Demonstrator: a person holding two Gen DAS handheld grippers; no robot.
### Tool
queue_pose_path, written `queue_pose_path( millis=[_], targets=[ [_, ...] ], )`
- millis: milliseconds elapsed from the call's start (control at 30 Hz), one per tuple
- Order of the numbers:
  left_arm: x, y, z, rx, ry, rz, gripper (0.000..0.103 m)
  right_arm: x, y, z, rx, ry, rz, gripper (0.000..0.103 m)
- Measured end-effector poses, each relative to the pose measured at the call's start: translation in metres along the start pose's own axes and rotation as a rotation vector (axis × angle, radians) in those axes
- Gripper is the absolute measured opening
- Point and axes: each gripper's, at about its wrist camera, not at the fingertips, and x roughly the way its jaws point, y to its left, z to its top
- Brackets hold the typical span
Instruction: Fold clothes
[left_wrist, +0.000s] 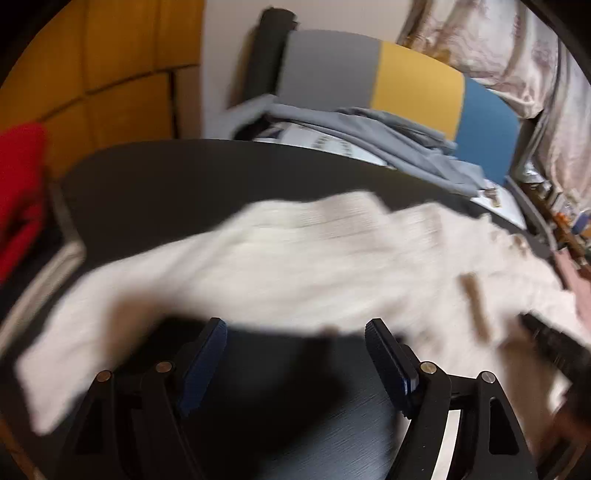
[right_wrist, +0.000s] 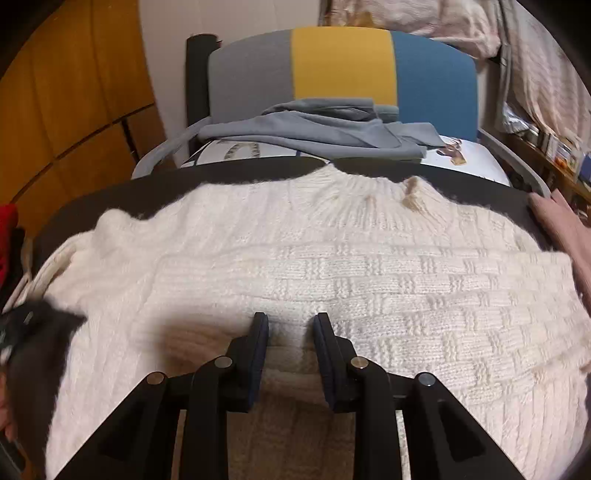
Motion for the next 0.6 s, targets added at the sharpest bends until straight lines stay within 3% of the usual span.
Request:
queue_pose_path(
  millis=[100, 333, 500, 600],
  targets=[
    [-0.019, 0.027, -0.016, 0.056, -0.036, 0.079, 0.078, 0.002, -0.007, -0.002, 0.070, -0.020, 0.019, 0.026],
    [-0.043, 0.088, -0.041, 0.243, -0.088, 0.252, 0.082, 0.001, -0.008, -0.004, 0.081, -0.026, 0.025, 0.026],
    [-0.018, 0.107, -0.047, 0.399, 0.018, 0.278, 0.083, 0.001, -0.008, -0.005, 0.089, -0.029, 0.031, 0.026],
    [-0.011, 0.113, -0.048, 0.385, 0.035, 0.253, 0.083, 0.001, -0.009, -0.005, 0.093, -0.030, 0.035, 0.026]
  ],
)
